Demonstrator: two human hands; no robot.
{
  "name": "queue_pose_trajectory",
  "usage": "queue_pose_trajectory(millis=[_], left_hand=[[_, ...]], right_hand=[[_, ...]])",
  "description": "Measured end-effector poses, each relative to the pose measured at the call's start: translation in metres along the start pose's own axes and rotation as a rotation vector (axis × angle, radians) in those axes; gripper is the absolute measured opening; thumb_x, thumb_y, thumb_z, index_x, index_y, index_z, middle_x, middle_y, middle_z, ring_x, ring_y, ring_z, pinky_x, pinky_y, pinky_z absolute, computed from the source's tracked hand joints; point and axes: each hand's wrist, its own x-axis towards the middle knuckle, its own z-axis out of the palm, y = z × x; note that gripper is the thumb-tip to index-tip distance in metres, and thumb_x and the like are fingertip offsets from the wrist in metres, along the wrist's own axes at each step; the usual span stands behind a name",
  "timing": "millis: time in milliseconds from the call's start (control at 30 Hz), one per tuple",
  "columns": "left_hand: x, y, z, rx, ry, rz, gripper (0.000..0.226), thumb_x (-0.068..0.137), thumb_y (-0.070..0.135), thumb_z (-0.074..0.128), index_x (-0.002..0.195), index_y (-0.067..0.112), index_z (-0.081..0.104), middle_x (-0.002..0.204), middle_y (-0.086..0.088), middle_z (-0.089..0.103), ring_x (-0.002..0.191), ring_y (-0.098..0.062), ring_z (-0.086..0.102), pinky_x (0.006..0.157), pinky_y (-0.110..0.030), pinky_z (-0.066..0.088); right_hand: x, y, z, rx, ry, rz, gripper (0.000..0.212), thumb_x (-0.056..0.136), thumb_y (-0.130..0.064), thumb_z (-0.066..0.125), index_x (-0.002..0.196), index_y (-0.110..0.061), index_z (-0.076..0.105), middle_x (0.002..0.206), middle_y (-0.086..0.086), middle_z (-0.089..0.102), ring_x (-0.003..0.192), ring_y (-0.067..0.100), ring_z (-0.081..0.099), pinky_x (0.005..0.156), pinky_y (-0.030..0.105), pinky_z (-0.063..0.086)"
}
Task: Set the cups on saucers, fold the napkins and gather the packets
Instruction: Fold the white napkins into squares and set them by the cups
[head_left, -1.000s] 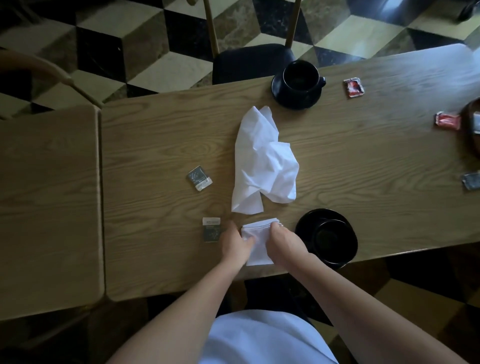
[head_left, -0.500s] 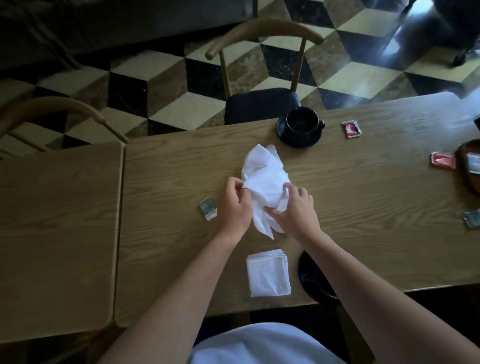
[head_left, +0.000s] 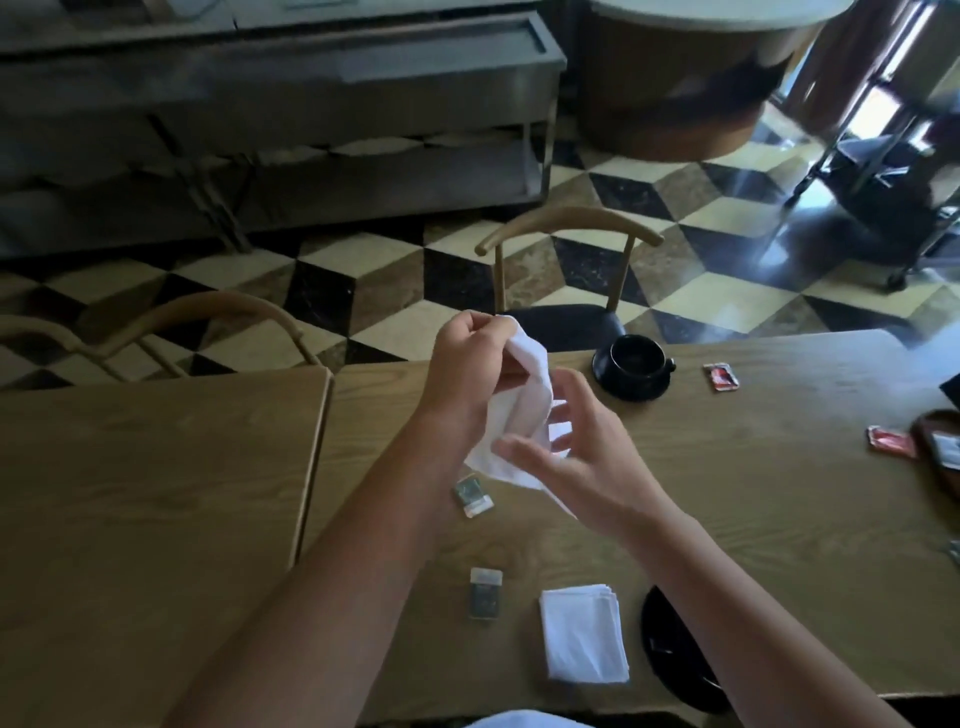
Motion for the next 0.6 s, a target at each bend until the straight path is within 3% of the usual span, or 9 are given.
queue_pose_trajectory(millis=[100, 167, 267, 333, 467, 600], left_hand=[[-0.009, 0.033, -0.016, -0.119, -0.106, 0.035, 0.032, 0.082, 0.033, 0.071, 0.099, 0.007, 0.062, 0.081, -0.011, 0.073, 0.082, -0.03, 0.074, 0.072, -0.039, 0.059], [-0.015, 0.048, -0.029, -0.1, -0.243, 0.142, 0.054, 0.078, 0.046, 0.08, 0.112, 0.009, 0.059, 0.093, -0.008, 0.077, 0.09, -0.027, 0.075, 0.076, -0.037, 0.06], [-0.028, 0.057, -0.047, 0.212, -0.385, 0.302, 0.061, 0.069, 0.054, 0.084, 0.116, 0.025, 0.061, 0.105, 0.007, 0.076, 0.097, -0.012, 0.074, 0.083, -0.03, 0.061], [-0.035, 0.06, -0.056, 0.283, -0.382, 0.319, 0.046, 0.069, 0.057, 0.082, 0.105, 0.03, 0.07, 0.099, 0.009, 0.077, 0.092, -0.01, 0.074, 0.08, -0.031, 0.06], [-0.043, 0.071, -0.08, 0.169, -0.331, 0.315, 0.027, 0.079, 0.05, 0.075, 0.09, 0.026, 0.077, 0.09, -0.002, 0.078, 0.084, -0.02, 0.073, 0.082, -0.045, 0.059], [-0.053, 0.087, -0.102, 0.047, -0.325, 0.181, 0.036, 0.074, 0.053, 0.077, 0.086, 0.02, 0.08, 0.084, -0.006, 0.077, 0.079, -0.021, 0.073, 0.071, -0.032, 0.059]], right_hand=[[0.015, -0.019, -0.001, -0.196, 0.123, -0.062, 0.022, 0.087, -0.036, 0.066, 0.082, -0.019, 0.053, 0.069, -0.014, 0.056, 0.061, 0.005, 0.05, 0.054, 0.027, 0.038], [0.026, -0.03, -0.006, -0.084, 0.17, -0.048, 0.033, 0.093, -0.024, 0.061, 0.067, -0.009, 0.048, 0.056, -0.01, 0.044, 0.052, 0.006, 0.035, 0.051, 0.03, 0.028], [0.04, -0.058, -0.013, -0.016, 0.165, -0.043, 0.033, 0.096, -0.028, 0.06, 0.077, -0.001, 0.063, 0.065, 0.013, 0.059, 0.06, 0.009, 0.045, 0.053, 0.033, 0.037], [0.045, -0.076, -0.012, 0.014, 0.124, -0.049, 0.027, 0.098, -0.027, 0.059, 0.085, -0.006, 0.069, 0.073, 0.011, 0.068, 0.063, 0.009, 0.053, 0.055, 0.032, 0.044], [0.047, -0.104, 0.006, -0.05, 0.056, -0.069, 0.035, 0.102, -0.036, 0.053, 0.091, -0.007, 0.068, 0.073, 0.006, 0.065, 0.062, 0.009, 0.053, 0.057, 0.026, 0.041], [0.042, -0.126, 0.025, -0.119, 0.074, -0.1, 0.056, 0.091, -0.056, 0.06, 0.088, 0.0, 0.061, 0.07, 0.008, 0.058, 0.061, 0.015, 0.047, 0.056, 0.031, 0.04]])
